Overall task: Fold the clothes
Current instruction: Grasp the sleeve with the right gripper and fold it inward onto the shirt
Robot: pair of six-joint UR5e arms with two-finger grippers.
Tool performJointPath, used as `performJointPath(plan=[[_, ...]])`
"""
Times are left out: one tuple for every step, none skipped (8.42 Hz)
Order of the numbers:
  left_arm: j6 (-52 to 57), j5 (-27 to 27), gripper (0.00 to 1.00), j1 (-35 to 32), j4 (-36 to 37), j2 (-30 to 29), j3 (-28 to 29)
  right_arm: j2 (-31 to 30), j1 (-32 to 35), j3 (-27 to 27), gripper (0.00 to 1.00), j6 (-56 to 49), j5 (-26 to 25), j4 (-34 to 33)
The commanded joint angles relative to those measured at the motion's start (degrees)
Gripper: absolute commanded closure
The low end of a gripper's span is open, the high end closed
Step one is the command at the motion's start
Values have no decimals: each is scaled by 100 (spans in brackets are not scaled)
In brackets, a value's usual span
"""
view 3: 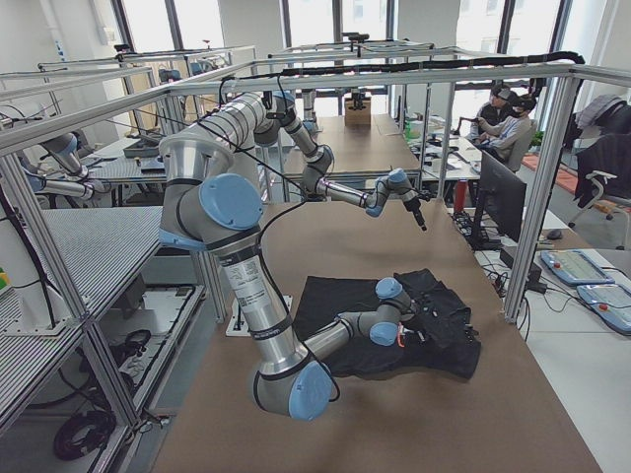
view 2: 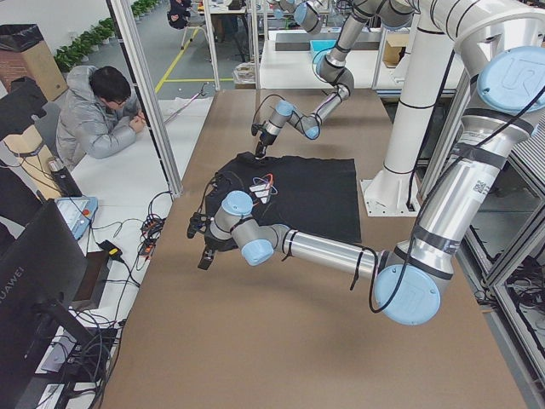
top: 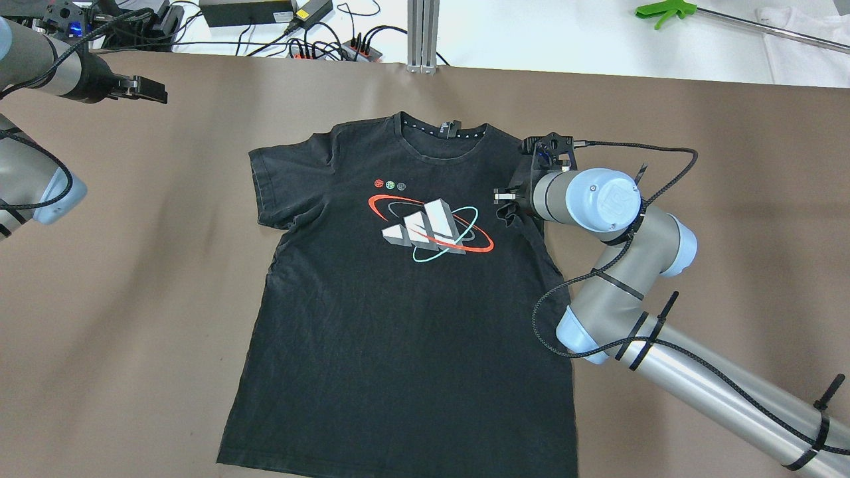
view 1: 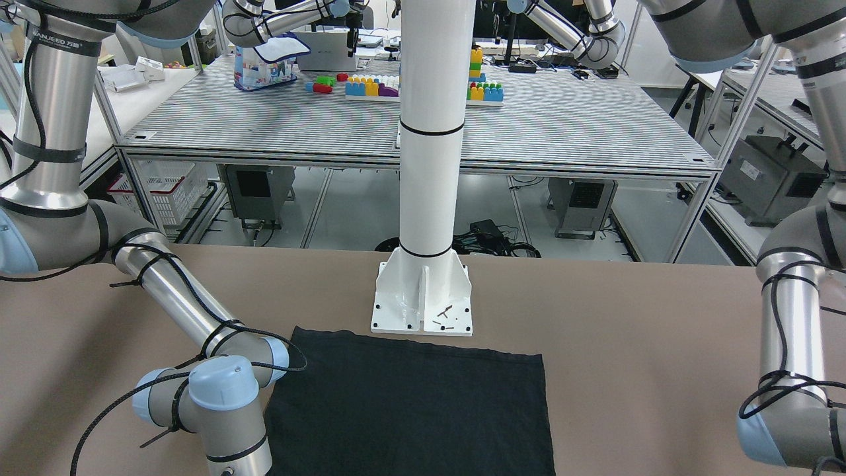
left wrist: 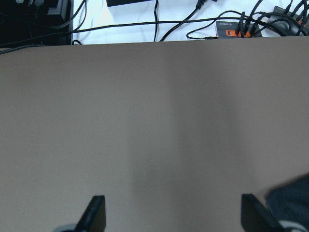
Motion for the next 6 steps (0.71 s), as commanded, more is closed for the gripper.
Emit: performJointPath(plan=[[-15,7,0,24,0,-10,-1,-37,1,13,5,-8,-19,21],[-6,7,0,24,0,-10,-1,-20,1,22,5,9,-19,21],[-6,7,0,24,0,-10,-1,-11,-8,31,6,27,-19,21],[-15,7,0,24,-9,-10,-10,-11,1,39,6,157,-19,21],[-15,7,0,24,0,-10,-10,-20,1,48,6,185,-19,21],[-32,-2,0,33,0,-10,-27,-46,10,57,6,150,42,30]])
